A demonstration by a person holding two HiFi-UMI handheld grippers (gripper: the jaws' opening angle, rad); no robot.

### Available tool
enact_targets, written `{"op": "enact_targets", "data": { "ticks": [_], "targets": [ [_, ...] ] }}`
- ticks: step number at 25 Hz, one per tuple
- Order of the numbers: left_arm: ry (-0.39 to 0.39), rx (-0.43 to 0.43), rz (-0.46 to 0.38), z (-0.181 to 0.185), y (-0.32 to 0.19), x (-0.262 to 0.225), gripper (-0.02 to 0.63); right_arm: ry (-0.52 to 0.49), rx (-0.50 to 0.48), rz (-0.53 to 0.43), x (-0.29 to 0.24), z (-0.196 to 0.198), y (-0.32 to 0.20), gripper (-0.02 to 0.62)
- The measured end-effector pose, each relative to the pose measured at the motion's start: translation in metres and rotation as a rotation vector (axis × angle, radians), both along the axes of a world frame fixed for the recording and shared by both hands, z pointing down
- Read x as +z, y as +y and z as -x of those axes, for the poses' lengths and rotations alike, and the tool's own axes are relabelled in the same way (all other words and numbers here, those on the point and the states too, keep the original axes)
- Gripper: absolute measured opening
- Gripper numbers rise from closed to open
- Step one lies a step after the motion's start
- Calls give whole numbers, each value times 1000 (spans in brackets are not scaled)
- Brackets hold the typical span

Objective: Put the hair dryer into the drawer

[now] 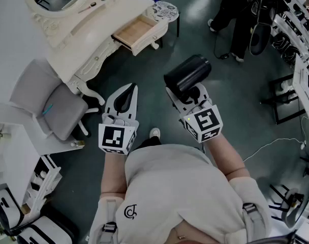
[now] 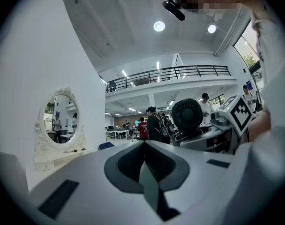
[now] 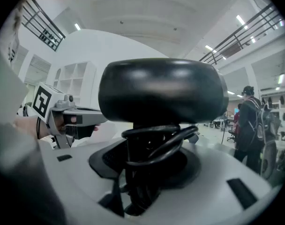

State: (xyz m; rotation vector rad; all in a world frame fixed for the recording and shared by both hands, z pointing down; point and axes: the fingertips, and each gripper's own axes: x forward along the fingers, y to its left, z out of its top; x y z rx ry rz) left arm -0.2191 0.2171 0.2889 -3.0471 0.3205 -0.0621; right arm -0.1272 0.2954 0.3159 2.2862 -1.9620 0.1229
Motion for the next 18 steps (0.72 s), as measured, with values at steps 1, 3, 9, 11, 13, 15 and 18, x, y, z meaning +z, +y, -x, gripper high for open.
{"op": "enact_targets", "data": {
  "ticks": [1,3,9,11,13,15,18],
  "targets": [
    [1,2,0,-1,-1,0,12,-1,1,2,1,-1,-1,199],
    [1,5,2,-3,-4,1,12,-3,3,5,2,-3,-4,199],
    [32,-14,16,-7,-16,-2,12,-3,-3,33,10,-9,-9,199],
    [43,-18,20,-7,-22,-3,12,-13,-2,48,15,-12,-13,199],
    [37,-17,30,-10,-31,1,12,-33,11,68,22,-16,-18,199],
    [31,-15,43,-12,-43,7,12,-58,24,90,29,-21,-28,199],
    [28,1,60,-17,-61,14,12,-83,34,119,38,-26,-46,201]
  ]
}}
